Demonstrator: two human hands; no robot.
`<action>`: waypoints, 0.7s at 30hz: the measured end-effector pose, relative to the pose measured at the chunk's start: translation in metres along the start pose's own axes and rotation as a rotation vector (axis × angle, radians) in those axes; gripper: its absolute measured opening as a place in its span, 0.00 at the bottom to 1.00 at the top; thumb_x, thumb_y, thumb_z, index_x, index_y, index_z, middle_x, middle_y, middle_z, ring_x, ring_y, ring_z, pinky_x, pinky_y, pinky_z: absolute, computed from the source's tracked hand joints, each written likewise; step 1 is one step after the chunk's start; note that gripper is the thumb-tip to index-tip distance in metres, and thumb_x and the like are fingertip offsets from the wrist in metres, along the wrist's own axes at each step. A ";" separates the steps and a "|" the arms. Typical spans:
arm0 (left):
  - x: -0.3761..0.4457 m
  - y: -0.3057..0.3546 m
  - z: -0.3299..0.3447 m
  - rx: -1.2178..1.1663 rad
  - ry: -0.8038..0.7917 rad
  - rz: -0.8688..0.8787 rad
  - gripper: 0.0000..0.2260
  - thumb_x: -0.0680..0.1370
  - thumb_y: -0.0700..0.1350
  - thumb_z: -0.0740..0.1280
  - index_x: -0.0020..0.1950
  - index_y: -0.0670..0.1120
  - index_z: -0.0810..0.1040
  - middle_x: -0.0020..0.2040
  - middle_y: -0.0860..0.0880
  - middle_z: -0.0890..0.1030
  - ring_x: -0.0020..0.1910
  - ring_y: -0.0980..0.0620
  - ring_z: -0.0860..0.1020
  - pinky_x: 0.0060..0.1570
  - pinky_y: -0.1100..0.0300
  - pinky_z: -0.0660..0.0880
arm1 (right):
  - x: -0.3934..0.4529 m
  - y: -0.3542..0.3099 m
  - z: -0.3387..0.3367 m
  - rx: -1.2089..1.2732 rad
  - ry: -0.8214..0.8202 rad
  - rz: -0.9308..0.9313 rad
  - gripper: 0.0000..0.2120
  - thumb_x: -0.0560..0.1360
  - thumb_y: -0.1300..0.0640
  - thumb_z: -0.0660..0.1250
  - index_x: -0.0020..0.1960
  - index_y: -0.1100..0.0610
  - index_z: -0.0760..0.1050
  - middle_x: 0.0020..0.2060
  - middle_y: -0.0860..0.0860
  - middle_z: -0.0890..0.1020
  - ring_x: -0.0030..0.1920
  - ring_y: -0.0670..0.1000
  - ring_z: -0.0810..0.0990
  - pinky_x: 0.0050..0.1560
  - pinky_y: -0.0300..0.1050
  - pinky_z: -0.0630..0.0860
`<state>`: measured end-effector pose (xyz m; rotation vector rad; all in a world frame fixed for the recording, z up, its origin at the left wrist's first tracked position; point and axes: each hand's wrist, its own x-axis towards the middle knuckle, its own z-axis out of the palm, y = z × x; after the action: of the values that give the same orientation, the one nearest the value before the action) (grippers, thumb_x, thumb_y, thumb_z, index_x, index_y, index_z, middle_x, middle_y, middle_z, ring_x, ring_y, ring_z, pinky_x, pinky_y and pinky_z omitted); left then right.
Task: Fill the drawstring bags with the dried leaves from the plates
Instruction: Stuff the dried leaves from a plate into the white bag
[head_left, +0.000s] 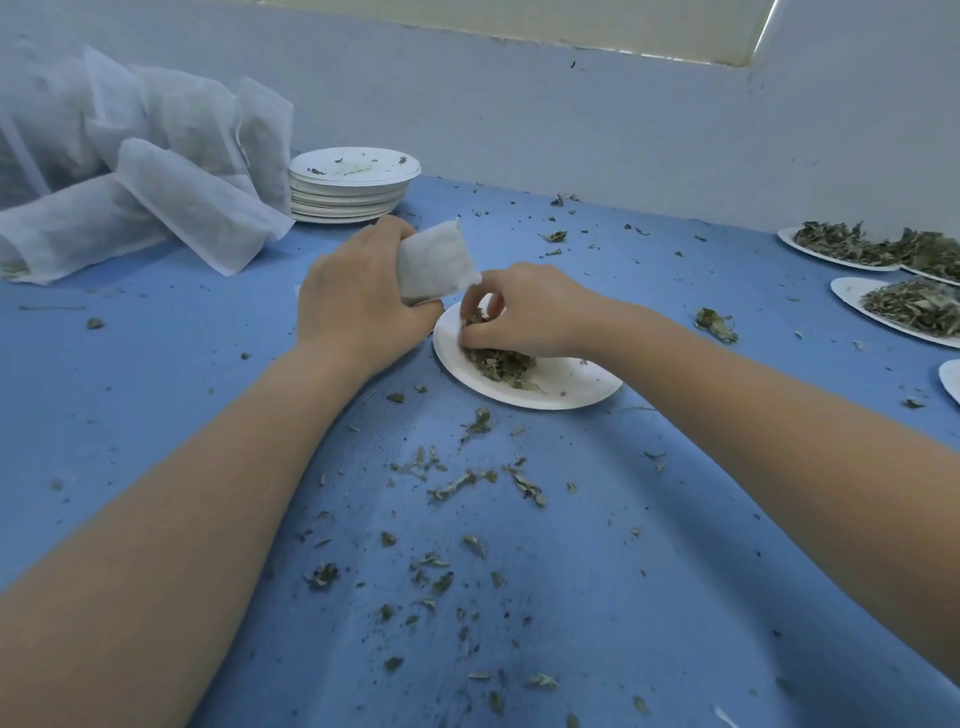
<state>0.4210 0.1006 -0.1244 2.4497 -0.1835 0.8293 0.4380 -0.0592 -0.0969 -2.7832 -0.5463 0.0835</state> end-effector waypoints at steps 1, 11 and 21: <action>0.000 0.000 0.000 0.002 -0.003 0.000 0.17 0.68 0.45 0.70 0.55 0.44 0.72 0.49 0.46 0.78 0.47 0.43 0.74 0.42 0.56 0.65 | 0.000 0.001 -0.001 -0.012 0.003 -0.005 0.10 0.73 0.47 0.67 0.52 0.48 0.75 0.53 0.48 0.77 0.48 0.47 0.72 0.36 0.32 0.65; -0.001 0.000 0.000 0.002 -0.021 0.001 0.17 0.68 0.45 0.69 0.56 0.44 0.73 0.51 0.46 0.78 0.49 0.43 0.74 0.42 0.57 0.64 | -0.015 0.002 -0.023 0.013 -0.207 0.015 0.15 0.72 0.39 0.66 0.58 0.38 0.74 0.55 0.44 0.75 0.40 0.44 0.78 0.39 0.35 0.68; -0.002 -0.001 0.001 0.015 -0.026 0.001 0.18 0.68 0.45 0.70 0.57 0.45 0.72 0.52 0.46 0.78 0.49 0.43 0.74 0.42 0.57 0.63 | -0.010 0.006 -0.020 0.077 0.010 -0.060 0.06 0.67 0.56 0.75 0.44 0.50 0.84 0.33 0.43 0.82 0.28 0.37 0.76 0.27 0.27 0.69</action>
<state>0.4207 0.1006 -0.1266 2.4757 -0.1885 0.8020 0.4327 -0.0741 -0.0799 -2.6887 -0.6109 0.0759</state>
